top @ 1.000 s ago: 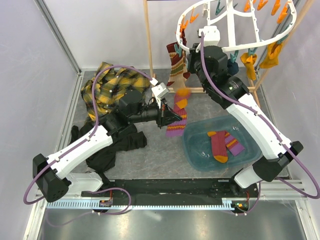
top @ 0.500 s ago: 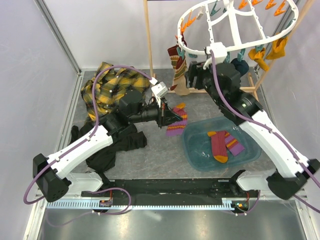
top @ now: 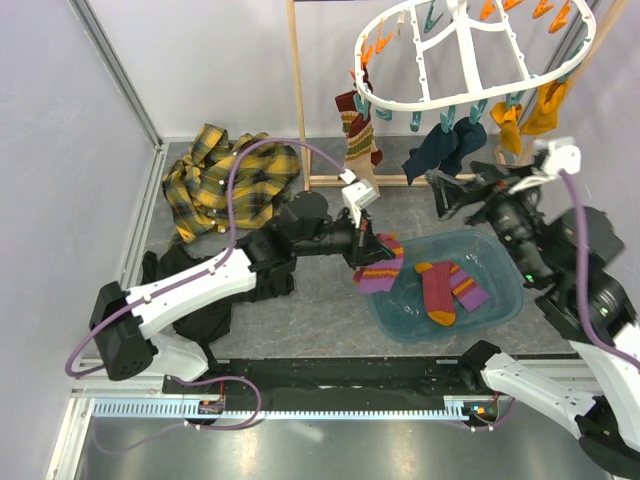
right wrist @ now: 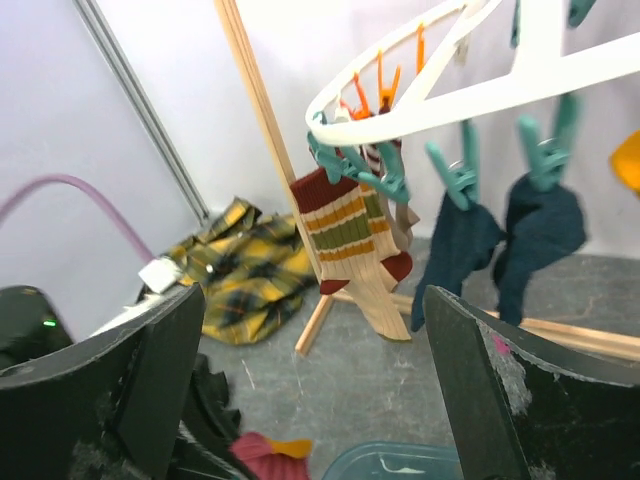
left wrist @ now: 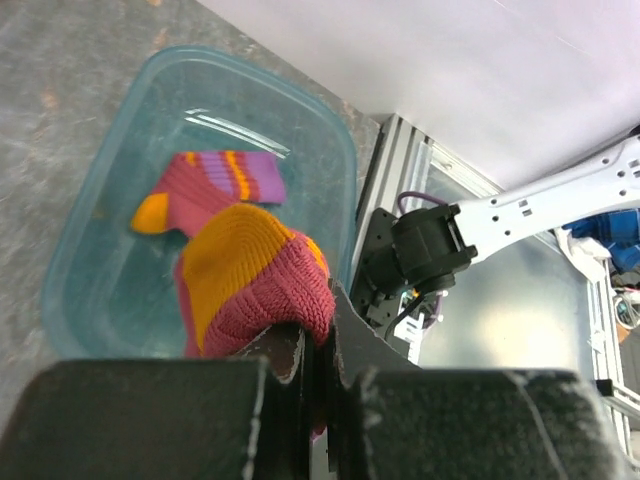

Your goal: Remove the socks clipped to the hanger

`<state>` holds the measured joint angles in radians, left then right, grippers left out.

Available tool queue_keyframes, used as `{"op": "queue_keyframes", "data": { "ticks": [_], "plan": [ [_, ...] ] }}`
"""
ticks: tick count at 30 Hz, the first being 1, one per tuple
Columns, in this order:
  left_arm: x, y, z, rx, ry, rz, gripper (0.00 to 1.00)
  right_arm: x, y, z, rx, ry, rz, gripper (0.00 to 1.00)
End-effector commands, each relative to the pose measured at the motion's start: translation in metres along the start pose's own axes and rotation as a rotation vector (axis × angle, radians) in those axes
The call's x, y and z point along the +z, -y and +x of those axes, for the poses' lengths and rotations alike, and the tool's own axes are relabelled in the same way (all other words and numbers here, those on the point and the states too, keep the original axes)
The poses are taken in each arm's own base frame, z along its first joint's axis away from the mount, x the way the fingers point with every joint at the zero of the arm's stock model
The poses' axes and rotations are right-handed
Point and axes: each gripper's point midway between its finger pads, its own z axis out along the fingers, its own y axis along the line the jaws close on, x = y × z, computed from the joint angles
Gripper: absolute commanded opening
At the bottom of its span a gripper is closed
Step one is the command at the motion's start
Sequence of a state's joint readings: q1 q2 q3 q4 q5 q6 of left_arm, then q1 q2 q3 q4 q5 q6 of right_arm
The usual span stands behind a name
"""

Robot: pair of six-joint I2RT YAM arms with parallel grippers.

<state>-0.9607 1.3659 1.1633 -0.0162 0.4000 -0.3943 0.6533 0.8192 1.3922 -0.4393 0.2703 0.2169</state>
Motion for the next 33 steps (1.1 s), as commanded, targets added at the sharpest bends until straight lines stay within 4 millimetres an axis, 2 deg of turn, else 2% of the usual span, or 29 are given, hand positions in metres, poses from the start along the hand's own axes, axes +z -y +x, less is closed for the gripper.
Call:
{"op": "queue_keyframes", "data": {
  "ticks": [1, 2, 4, 5, 7, 8, 11, 12, 15, 18, 20, 24, 26, 27, 29, 30, 33],
  "plan": [
    [0.029, 0.026, -0.031, 0.01, 0.095, 0.044, 0.02, -0.019, 0.013, -0.004, -0.001, 0.021, 0.045, 0.98],
    [0.042, 0.023, -0.021, 0.003, 0.066, 0.041, 0.02, -0.022, 0.017, -0.006, 0.0, 0.029, 0.06, 0.98],
    [0.057, 0.032, -0.021, 0.008, 0.059, 0.069, 0.02, -0.032, 0.021, -0.012, 0.005, 0.051, 0.072, 0.98],
    [0.07, 0.028, -0.01, -0.001, 0.033, 0.065, 0.02, -0.034, 0.023, -0.015, 0.004, 0.06, 0.078, 0.98],
    [0.081, 0.032, -0.014, 0.002, 0.043, 0.079, 0.02, -0.041, 0.026, -0.02, 0.006, 0.08, 0.086, 0.98],
    [0.092, 0.026, -0.002, -0.009, 0.02, 0.067, 0.05, -0.043, 0.027, -0.02, 0.005, 0.082, 0.087, 0.98],
    [0.109, 0.018, 0.003, -0.024, 0.002, 0.055, 0.3, -0.047, 0.031, -0.021, 0.005, 0.088, 0.102, 0.98],
    [0.118, 0.012, 0.009, -0.022, -0.018, 0.044, 0.48, -0.047, 0.031, -0.018, 0.002, 0.083, 0.104, 0.98],
    [0.123, 0.003, 0.018, -0.012, -0.056, 0.007, 0.66, -0.046, 0.032, -0.016, -0.001, 0.076, 0.107, 0.98],
    [0.117, -0.003, 0.018, 0.002, -0.052, -0.028, 0.77, -0.043, 0.034, -0.013, -0.005, 0.07, 0.123, 0.98],
    [0.112, -0.005, 0.019, 0.008, -0.053, -0.045, 0.79, -0.04, 0.035, -0.011, -0.008, 0.063, 0.132, 0.98],
    [0.097, -0.01, 0.025, 0.041, -0.065, -0.08, 0.81, -0.033, 0.041, -0.007, -0.013, 0.05, 0.18, 0.98],
    [0.086, -0.006, 0.021, 0.063, -0.051, -0.078, 0.81, -0.028, 0.047, -0.005, -0.022, 0.044, 0.22, 0.98],
    [0.082, -0.009, 0.029, 0.082, -0.068, -0.077, 0.81, -0.027, 0.049, -0.005, -0.026, 0.045, 0.233, 0.98],
    [0.07, 0.001, 0.026, 0.106, -0.063, -0.047, 0.81, -0.025, 0.054, -0.004, -0.047, 0.042, 0.26, 0.98],
    [0.066, 0.0, 0.033, 0.113, -0.078, -0.04, 0.81, -0.024, 0.055, -0.004, -0.053, 0.041, 0.268, 0.98],
    [0.055, 0.001, 0.034, 0.131, -0.072, -0.042, 0.81, -0.023, 0.061, -0.005, -0.055, 0.043, 0.311, 0.98]
  ]
}}
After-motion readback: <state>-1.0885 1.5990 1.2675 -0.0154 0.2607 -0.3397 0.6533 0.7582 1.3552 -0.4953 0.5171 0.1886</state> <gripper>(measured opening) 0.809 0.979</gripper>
